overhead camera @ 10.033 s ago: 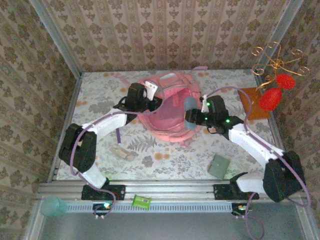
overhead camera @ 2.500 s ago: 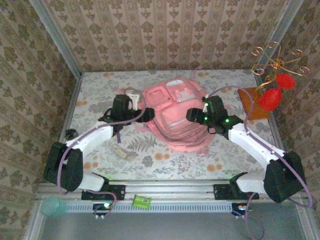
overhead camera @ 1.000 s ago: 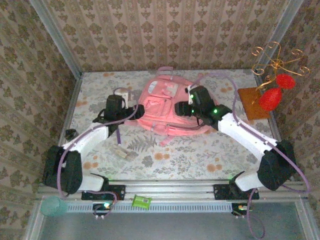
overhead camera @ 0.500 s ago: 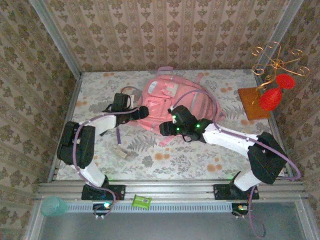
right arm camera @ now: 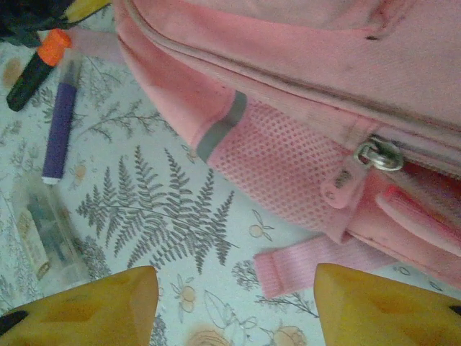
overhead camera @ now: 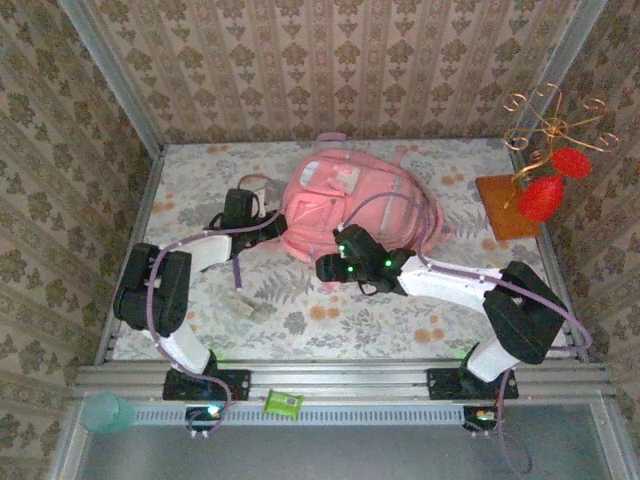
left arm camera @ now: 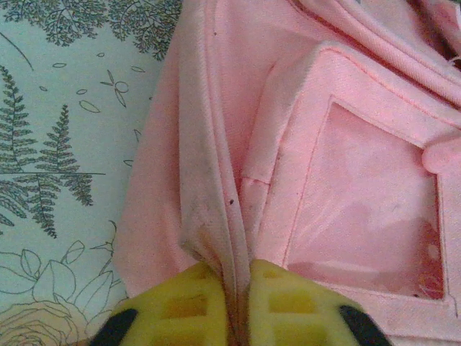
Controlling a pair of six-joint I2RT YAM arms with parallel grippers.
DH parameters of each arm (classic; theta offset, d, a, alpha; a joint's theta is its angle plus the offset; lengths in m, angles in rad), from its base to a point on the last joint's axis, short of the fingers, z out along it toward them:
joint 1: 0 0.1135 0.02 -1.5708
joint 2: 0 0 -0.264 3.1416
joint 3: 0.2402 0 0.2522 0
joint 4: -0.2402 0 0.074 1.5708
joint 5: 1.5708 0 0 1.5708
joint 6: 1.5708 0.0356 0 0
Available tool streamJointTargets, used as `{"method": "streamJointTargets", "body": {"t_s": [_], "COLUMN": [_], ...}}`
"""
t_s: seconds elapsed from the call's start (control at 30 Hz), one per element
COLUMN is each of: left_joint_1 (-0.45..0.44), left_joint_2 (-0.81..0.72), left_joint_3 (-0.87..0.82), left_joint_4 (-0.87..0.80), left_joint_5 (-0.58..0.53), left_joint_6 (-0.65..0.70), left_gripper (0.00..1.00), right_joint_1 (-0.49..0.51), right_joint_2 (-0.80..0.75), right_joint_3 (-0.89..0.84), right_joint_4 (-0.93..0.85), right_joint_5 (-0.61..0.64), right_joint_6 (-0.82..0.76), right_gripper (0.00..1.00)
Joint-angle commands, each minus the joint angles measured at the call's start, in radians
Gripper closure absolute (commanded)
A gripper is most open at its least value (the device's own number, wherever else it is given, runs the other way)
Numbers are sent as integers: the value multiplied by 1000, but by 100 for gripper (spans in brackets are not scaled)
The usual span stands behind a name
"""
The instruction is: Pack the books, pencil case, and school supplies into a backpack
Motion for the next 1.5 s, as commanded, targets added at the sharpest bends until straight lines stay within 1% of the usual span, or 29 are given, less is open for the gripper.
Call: {"method": "streamJointTargets", "body": {"t_s": [0.0,0.1,0.33,0.5,0.7,0.8,0.97,1.03,1.17,1.23,1.33,1.47], "left_joint_1": [-6,-7,-7,-7,-7,-7,-6,-7,-7,-7,-6,-6], "left_joint_2": [-23,-25,-25,-33,-38,-40,-38,-35,-33,-34,-39,-44], "left_joint_3": [-19,-18,-17,-19,-19,-16,-15,-14,-12,-13,-14,-15], "left_joint_4": [-4,-5,-3,-6,-12,-17,-18,-17,-18,-18,-25,-29], "left_joint_5": [30,35,40,35,30,27,27,28,31,32,31,25], "left_joint_6": [21,22,28,33,39,41,44,44,46,46,49,53], "left_gripper": [100,100,100,100,100,100,100,100,100,100,100,100], "right_joint_1": [24,34,41,38,33,32,30,26,23,23,23,22], "right_joint_2": [-14,5,59,110,144,151,163,175,199,212,215,222], "right_joint_3": [-9,-14,-1,3,-3,1,-2,20,31,35,16,12], "right_joint_4": [71,95,81,108,132,115,146,118,138,141,194,207], "right_joint_5": [91,122,260,275,334,355,385,407,414,426,431,436], "right_joint_6": [85,122,144,140,149,162,141,139,125,122,114,114], "right_gripper": [42,44,50,53,57,58,59,60,62,64,70,78]}}
